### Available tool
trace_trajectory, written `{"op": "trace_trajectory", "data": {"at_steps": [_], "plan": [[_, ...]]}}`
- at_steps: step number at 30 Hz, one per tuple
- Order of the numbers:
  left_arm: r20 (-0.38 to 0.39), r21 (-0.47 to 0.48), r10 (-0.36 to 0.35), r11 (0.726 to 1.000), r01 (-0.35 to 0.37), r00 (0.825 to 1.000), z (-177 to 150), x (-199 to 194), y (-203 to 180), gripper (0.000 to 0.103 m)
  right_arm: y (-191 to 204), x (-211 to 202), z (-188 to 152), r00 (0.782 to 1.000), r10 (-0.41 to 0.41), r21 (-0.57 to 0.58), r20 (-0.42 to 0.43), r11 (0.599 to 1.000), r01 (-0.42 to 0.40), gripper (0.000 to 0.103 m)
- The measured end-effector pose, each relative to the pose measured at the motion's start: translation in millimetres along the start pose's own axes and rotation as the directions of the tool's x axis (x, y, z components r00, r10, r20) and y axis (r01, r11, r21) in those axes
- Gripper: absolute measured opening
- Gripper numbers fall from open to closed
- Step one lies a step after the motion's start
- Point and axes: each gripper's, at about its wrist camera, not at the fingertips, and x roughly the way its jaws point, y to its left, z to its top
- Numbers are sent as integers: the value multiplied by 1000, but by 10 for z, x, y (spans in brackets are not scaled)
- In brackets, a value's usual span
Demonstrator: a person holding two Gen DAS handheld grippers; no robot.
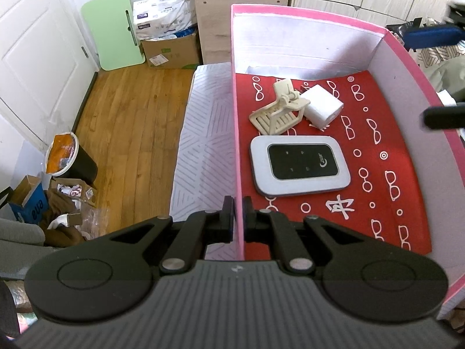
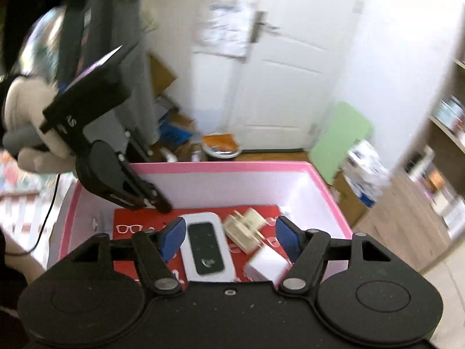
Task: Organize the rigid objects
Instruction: 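Lower the white wifi router into the box and open the right gripper, then move the right gripper to the table and grasp the black phone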
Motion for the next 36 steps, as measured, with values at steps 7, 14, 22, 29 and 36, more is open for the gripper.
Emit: {"op": "trace_trajectory", "data": {"at_steps": [7, 14, 22, 29, 36], "plan": [[-4, -2, 7, 1000, -7, 1000, 13, 0, -23, 5, -304, -599, -563, 983, -179, 325, 52, 933, 152, 73], [4, -8, 5, 1000, -5, 1000, 8, -1, -3, 5, -400, -907, -1280, 948, -317, 536, -42, 793, 289, 73], [9, -17, 10, 1000, -10, 1000, 0, -12, -1, 5, -301, -884, -2026, 897, -354, 710, -264, 559, 429, 73], [8, -14, 21, 1000, -21, 1000, 1, -7, -12, 5, -115, -772, -2276, 899, -303, 740, -315, 515, 433, 73], [8, -5, 11, 1000, -11, 1000, 8, -12, -14, 5, -211, -722, -2316, 899, -288, 799, -330, 422, 429, 82]]}}
